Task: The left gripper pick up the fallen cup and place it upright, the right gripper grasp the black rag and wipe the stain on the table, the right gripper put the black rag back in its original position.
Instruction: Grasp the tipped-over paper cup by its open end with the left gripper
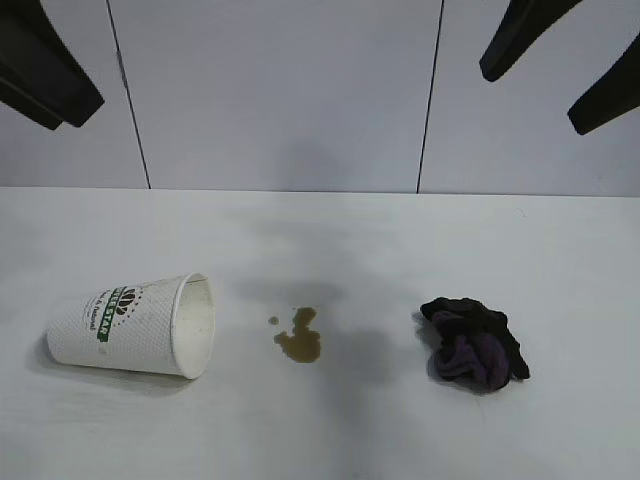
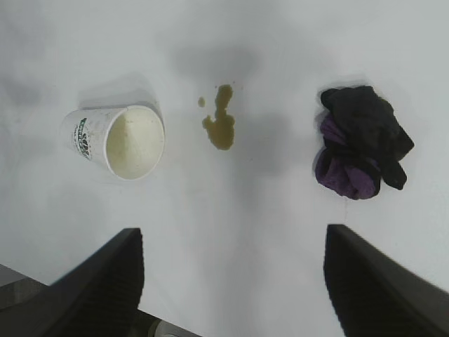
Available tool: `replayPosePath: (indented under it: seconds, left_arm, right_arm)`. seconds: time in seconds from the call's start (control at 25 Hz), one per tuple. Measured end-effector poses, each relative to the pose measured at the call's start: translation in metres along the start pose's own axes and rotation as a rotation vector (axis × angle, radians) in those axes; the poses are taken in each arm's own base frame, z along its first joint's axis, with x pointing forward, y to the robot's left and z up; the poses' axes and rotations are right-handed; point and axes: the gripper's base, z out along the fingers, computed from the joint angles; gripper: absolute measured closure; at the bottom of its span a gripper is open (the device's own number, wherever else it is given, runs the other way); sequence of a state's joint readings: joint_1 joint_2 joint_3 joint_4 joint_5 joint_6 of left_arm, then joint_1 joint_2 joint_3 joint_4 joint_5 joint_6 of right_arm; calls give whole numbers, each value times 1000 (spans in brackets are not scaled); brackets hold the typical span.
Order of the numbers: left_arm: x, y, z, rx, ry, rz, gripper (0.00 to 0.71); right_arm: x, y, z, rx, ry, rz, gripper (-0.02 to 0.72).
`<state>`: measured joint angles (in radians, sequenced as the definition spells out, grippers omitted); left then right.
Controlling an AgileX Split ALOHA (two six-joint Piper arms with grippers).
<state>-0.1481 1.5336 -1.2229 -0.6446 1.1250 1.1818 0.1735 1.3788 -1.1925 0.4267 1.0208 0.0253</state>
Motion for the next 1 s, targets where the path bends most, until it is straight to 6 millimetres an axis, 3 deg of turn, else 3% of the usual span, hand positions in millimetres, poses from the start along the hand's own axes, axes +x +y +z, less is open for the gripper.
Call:
replayPosePath:
  seconds: [0.36,0.68,1.0]
  left_arm:
    - [-29,-45,45,-104,297,564,86]
    - [-25,-50,106,-141,552,616,81]
    - [-21,-50,141,-136,628,706,77]
  right_arm:
    - [0,0,0,0,0,0,209]
    - [0,0,0,0,3,0,209]
    - [0,0,0,0,3,0,209]
